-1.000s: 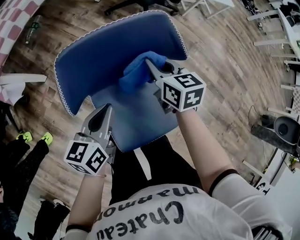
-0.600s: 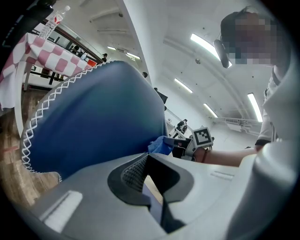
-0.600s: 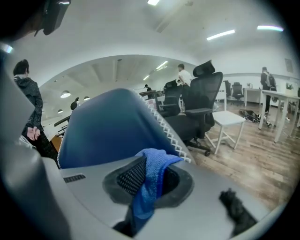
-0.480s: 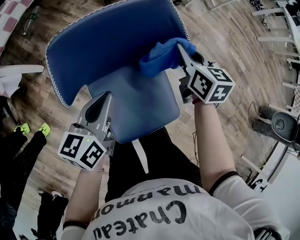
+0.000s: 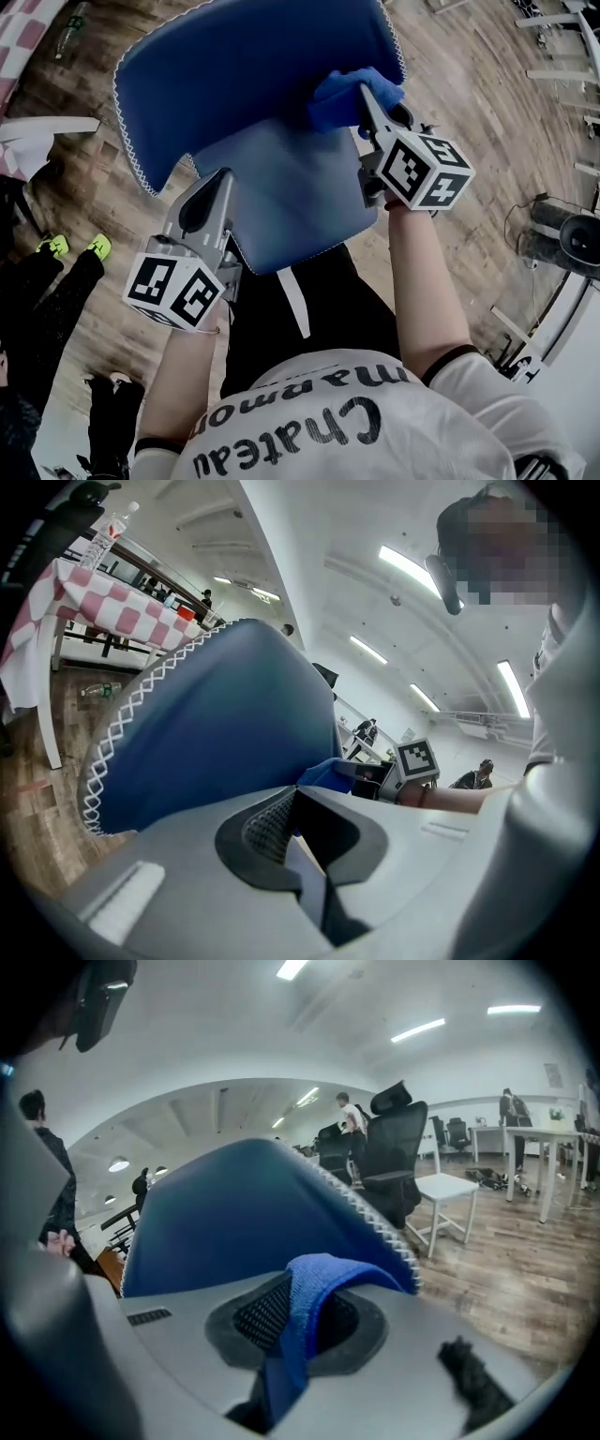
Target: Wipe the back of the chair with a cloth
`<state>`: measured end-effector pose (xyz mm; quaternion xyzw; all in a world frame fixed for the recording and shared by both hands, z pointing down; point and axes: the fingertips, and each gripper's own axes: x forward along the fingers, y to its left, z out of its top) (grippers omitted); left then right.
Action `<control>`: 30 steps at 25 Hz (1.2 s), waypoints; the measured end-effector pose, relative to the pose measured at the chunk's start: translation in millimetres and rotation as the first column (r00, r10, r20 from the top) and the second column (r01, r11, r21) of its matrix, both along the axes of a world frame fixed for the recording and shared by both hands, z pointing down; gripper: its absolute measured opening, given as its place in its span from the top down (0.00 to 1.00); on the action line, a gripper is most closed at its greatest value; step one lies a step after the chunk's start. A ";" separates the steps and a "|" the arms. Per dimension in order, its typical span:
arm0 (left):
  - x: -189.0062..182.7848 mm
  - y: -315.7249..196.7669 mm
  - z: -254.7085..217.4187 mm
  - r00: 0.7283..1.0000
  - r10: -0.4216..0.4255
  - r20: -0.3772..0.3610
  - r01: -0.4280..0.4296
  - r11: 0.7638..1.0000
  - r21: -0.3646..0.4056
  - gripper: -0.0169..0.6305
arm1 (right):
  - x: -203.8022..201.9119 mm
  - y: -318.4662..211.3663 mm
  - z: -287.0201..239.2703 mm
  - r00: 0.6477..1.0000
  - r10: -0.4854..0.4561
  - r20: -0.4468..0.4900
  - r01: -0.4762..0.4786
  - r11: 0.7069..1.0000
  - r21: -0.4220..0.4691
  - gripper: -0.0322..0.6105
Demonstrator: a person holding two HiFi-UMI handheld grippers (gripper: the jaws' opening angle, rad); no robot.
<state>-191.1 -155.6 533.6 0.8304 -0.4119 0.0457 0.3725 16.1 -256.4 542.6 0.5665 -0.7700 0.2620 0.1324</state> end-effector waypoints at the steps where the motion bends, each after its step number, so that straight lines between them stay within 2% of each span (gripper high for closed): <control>1: -3.5 0.4 -0.2 1.000 -0.003 0.003 0.004 1.000 -0.003 0.97 | -15.8 -0.4 1.0 1.000 -0.028 0.004 0.028 1.000 -0.001 0.88; 4: -15.1 2.6 -1.6 1.000 -0.011 0.005 0.011 1.000 -0.005 0.97 | -72.0 0.7 2.6 0.991 -0.129 0.034 0.129 0.992 -0.002 0.88; 6: -21.8 5.5 -1.4 1.000 -0.016 0.005 0.016 1.000 -0.006 0.97 | -113.5 7.2 5.0 0.974 -0.223 0.046 0.224 0.975 -0.011 0.88; 11: -34.3 12.8 2.2 1.000 -0.029 0.000 0.029 0.999 -0.018 0.97 | -196.6 34.2 9.6 0.900 -0.435 0.031 0.436 0.899 -0.034 0.88; 15: -38.7 14.0 5.3 0.999 -0.033 -0.009 0.033 0.999 -0.030 0.97 | -245.4 58.7 10.5 0.820 -0.572 0.013 0.572 0.819 -0.039 0.88; 17: -42.9 13.6 7.2 0.999 -0.045 -0.009 0.044 0.998 -0.037 0.99 | -262.3 64.5 9.3 0.786 -0.619 -0.010 0.618 0.785 -0.028 0.88; 20: -54.4 9.7 10.0 0.998 -0.059 -0.008 0.059 0.997 -0.039 0.99 | -277.1 62.8 8.2 0.755 -0.656 -0.012 0.656 0.755 -0.005 0.88; 27: -70.2 -3.3 17.5 0.995 -0.098 -0.002 0.098 0.994 -0.046 0.99 | -288.0 56.2 17.3 0.757 -0.652 0.052 0.653 0.757 -0.017 0.88; 30: -62.0 -2.5 19.4 0.997 -0.081 -0.005 0.080 0.995 -0.053 0.99 | -278.0 47.9 23.4 0.792 -0.605 0.081 0.609 0.793 -0.037 0.88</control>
